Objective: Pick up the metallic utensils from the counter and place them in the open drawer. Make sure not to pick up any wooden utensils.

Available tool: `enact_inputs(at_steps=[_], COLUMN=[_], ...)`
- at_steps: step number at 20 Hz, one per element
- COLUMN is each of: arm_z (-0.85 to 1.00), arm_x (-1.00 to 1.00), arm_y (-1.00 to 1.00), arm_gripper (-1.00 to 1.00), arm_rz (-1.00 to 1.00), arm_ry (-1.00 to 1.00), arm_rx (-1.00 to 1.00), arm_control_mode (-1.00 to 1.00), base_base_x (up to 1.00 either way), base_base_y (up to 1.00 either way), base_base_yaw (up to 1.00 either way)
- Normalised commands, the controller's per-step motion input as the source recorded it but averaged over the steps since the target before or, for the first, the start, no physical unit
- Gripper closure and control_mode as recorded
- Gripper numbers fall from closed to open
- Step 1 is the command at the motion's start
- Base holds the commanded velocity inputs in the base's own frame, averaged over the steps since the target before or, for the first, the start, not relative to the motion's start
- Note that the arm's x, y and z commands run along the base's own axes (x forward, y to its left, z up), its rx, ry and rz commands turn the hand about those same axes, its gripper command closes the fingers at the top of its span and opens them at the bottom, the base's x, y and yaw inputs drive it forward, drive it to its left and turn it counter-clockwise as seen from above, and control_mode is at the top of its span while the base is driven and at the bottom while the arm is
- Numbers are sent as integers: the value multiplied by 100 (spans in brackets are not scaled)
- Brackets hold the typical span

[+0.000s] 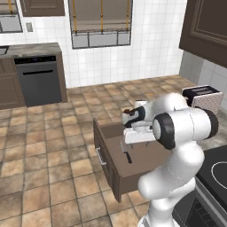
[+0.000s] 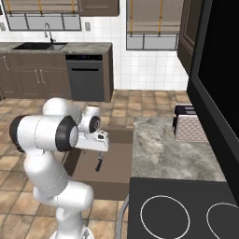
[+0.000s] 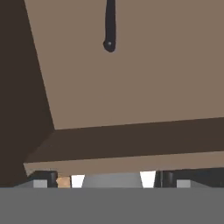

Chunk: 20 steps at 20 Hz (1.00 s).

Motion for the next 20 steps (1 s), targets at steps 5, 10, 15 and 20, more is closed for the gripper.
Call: enact_inputs(at_steps=[5,10,15,20], arm_z=[99,95,58,34], arm_x=[-100,-100,-100,-97], arm_y=[-8,0,0,0], arm_gripper=[-100,-100,-100,-100], arm_rz=[4,6,4,1], arm_ry=[-11,-18,-34,-33], arm_rx=[0,0,6,4], arm_control_mode=[-100,-100,-100,-100], base_base_x=[0,0,0,0], base_base_y=[0,0,0,0], base_base_yaw=[0,0,0,0])
